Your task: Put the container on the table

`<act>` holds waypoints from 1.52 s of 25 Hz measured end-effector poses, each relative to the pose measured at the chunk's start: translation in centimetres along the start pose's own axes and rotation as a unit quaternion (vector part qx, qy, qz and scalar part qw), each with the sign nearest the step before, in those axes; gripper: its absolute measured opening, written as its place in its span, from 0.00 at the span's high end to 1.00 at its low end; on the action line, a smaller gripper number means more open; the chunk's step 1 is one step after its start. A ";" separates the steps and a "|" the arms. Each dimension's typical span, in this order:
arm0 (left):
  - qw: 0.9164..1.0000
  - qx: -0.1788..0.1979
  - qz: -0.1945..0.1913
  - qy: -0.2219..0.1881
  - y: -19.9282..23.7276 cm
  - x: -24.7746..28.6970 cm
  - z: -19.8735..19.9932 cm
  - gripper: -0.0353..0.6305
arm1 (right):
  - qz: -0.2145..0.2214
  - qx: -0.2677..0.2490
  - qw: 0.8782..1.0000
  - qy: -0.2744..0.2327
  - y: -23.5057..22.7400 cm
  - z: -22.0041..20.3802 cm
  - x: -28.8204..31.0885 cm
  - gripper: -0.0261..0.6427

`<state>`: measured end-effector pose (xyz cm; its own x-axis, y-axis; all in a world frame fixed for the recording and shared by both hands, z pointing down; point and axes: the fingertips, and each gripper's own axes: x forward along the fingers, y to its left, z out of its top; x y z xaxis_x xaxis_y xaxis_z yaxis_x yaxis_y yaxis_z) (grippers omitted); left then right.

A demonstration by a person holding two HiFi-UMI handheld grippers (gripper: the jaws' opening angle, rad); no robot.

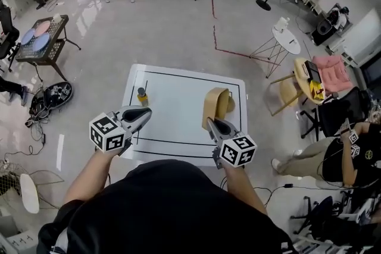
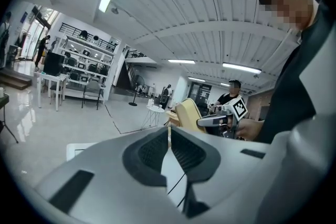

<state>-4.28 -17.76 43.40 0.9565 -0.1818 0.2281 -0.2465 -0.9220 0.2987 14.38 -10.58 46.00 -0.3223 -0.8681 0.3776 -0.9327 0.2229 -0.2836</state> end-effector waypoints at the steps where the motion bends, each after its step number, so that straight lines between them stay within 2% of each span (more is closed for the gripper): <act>1: 1.000 0.000 -0.003 0.002 0.3 0.0 -0.1 0.91 | -0.003 0.001 1.000 0.000 0.1 0.0 0.2 0.94; 9: 1.000 0.001 -0.017 0.011 1.9 -0.3 -0.1 0.91 | -0.020 0.007 1.000 0.002 0.3 -0.1 1.1 0.94; 20: 0.999 0.001 -0.035 0.027 2.8 1.3 -0.4 0.91 | -0.044 0.025 0.999 0.011 -1.8 -1.3 1.4 0.94; 38: 0.998 -0.019 -0.032 0.043 3.5 5.4 -1.2 0.91 | -0.032 0.037 0.997 0.059 -5.6 -4.0 3.6 0.94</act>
<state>-0.17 -21.57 46.77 0.9540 -0.0914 0.2856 -0.1926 -0.9168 0.3499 17.81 -13.24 52.45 -0.2833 -0.8208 0.4961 -0.9389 0.1320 -0.3178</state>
